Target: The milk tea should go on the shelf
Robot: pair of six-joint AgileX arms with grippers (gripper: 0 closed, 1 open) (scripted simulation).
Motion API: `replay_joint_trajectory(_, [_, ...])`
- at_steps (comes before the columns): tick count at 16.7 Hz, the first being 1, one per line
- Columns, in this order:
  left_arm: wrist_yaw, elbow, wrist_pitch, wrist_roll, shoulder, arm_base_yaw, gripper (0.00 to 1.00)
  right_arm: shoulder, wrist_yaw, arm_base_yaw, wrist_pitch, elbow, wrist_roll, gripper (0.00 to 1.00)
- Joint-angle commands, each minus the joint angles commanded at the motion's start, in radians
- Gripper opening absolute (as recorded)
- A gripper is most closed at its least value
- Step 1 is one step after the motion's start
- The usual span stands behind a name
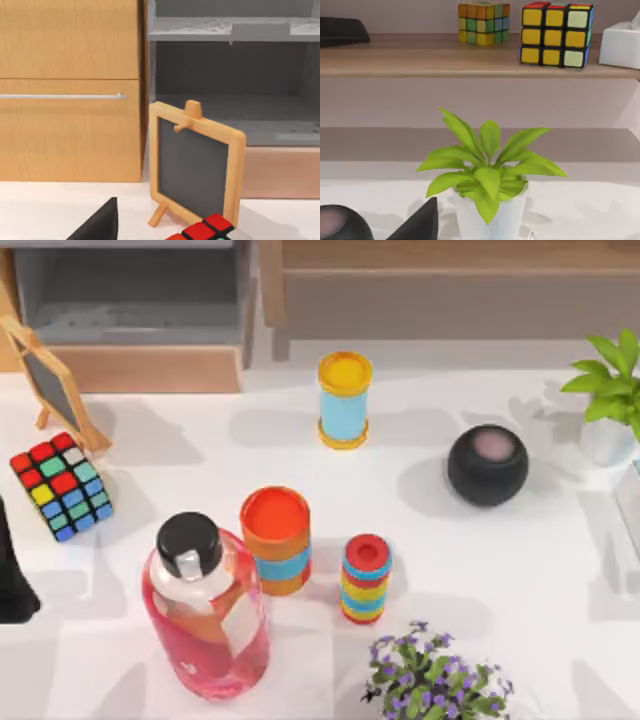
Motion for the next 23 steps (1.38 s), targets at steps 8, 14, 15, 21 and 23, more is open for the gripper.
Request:
replay_joint_trajectory(8, [0.0, 0.0, 0.0, 0.0, 0.0, 0.0, 1.0, 0.225, -0.142, -0.151, 0.196, 0.029, -0.037, 1.0])
replay_joint_trajectory(14, [0.0, 0.0, 0.0, 0.0, 0.0, 0.0, 1.0, 0.761, -0.413, -0.439, 0.57, 0.085, -0.107, 1.0])
replay_joint_trajectory(15, [0.0, 0.0, 0.0, 0.0, 0.0, 0.0, 1.0, 0.86, -0.461, -0.491, 0.637, 0.095, -0.12, 1.0])
replay_joint_trajectory(21, [0.0, 0.0, 0.0, 0.0, 0.0, 0.0, 1.0, 1.385, -0.714, -0.76, 0.988, 0.148, -0.185, 1.0])
replay_joint_trajectory(23, [0.0, 0.0, 0.0, 0.0, 0.0, 0.0, 1.0, 1.497, -0.772, -0.821, 1.068, 0.159, -0.2, 1.0])
